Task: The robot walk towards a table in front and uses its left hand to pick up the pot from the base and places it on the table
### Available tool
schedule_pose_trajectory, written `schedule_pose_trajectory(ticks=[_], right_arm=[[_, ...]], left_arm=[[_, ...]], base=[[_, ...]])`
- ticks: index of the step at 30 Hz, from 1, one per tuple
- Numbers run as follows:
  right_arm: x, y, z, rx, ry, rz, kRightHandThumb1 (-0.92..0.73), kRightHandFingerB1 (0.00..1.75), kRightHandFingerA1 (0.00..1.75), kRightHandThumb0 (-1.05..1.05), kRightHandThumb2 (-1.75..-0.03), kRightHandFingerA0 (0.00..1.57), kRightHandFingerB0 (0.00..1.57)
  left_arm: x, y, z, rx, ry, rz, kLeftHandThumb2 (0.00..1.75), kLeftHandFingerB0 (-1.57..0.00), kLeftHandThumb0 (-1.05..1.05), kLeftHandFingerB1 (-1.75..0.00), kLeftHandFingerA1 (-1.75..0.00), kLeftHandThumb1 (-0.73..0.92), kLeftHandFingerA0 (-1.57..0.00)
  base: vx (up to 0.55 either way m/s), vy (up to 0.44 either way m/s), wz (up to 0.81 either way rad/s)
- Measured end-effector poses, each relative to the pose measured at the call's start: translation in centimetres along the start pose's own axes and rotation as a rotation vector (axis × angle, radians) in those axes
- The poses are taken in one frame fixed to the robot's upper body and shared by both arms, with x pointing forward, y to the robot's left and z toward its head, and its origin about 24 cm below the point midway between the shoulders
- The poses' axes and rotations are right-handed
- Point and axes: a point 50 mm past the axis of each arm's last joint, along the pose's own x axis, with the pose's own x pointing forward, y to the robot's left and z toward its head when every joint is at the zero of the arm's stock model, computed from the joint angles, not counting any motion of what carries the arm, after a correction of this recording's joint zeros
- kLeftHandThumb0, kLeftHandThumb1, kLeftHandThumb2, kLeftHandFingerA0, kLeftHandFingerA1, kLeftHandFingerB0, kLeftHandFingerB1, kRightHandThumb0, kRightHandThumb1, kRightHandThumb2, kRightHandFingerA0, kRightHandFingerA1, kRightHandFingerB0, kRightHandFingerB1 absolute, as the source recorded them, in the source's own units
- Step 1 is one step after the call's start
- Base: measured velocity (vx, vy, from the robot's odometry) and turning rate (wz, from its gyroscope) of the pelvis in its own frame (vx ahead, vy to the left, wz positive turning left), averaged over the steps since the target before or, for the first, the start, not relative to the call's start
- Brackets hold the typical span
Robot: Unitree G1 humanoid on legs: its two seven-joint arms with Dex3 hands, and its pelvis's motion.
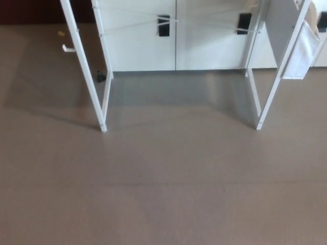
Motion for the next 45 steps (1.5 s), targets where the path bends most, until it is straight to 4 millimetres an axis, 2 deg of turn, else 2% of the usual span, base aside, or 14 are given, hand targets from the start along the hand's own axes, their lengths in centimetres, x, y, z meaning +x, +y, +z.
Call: schedule_pose_trajectory(ticks=[5, 10, 11, 15, 21, 31, 36, 45], right_arm=[[0.2, 0.1, 0.4, 0.002, -0.021, 0.003, -0.44, 0.48, 0.56, -0.49, -0.77, 0.65, 0.41], [0.0, 0.2, 0.2, 0.0, -0.013, 0.007, -0.44, 0.48, 0.56, -0.49, -0.77, 0.65, 0.41], [0.0, 0.3, 0.2, 0.0, -0.013, 0.008, -0.52, 0.36, 0.45, -0.42, -0.57, 0.74, 0.48], [-0.2, 0.6, -0.2, 0.003, 0.005, 0.018, -0.52, 0.36, 0.45, -0.41, -0.57, 0.73, 0.47], [0.0, 0.0, 0.0, -0.005, -0.007, 0.003, -0.52, 0.36, 0.45, -0.4, -0.57, 0.73, 0.48], [-0.3, 0.3, -0.6, 0.002, 0.011, 0.008, -0.52, 0.36, 0.44, -0.41, -0.57, 0.73, 0.47], [0.1, 0.5, 0.0, 0.007, -0.011, 0.011, -0.52, 0.36, 0.44, -0.43, -0.57, 0.72, 0.47], [0.1, 0.6, 0.0, 0.009, -0.006, 0.013, -0.52, 0.36, 0.44, -0.43, -0.57, 0.74, 0.48]], left_arm=[[0.1, 0.5, 0.5, 0.017, -0.016, 0.008, 0.55, -0.28, -0.1, -0.3, -0.38, 0.52, -0.49], [-0.1, 0.4, 0.0, 0.013, 0.001, 0.007, 0.56, -0.28, -0.11, -0.31, -0.39, 0.52, -0.49], [-0.1, 0.4, -0.1, 0.013, 0.003, 0.007, 0.56, -0.29, -0.13, -0.31, -0.39, 0.52, -0.51], [-0.4, 0.3, -0.5, 0.022, 0.011, 0.007, 0.56, -0.29, -0.13, -0.31, -0.39, 0.52, -0.52], [-0.3, 0.0, -0.4, 0.03, 0.002, 0.0, 0.55, -0.3, -0.1, -0.31, -0.38, 0.51, -0.51], [-0.4, 0.0, -0.6, 0.03, 0.008, 0.006, 0.56, -0.28, -0.13, -0.31, -0.39, 0.51, -0.5], [-0.2, 0.6, -0.1, 0.039, -0.003, 0.021, 0.56, -0.28, -0.1, -0.31, -0.39, 0.52, -0.52], [-0.3, 0.5, -0.3, 0.034, 0.006, 0.021, 0.55, -0.3, -0.1, -0.31, -0.38, 0.51, -0.53]], base=[[0.3, 0.143, -0.1], [0.22, -0.022, 0.11], [0.15, -0.111, 0.09], [0.24, -0.212, -0.04], [0.2, -0.17, 0.08], [0.21, 0.099, -0.05], [0.22, 0.12, 0.02], [0.2, -0.12, 0.08]])
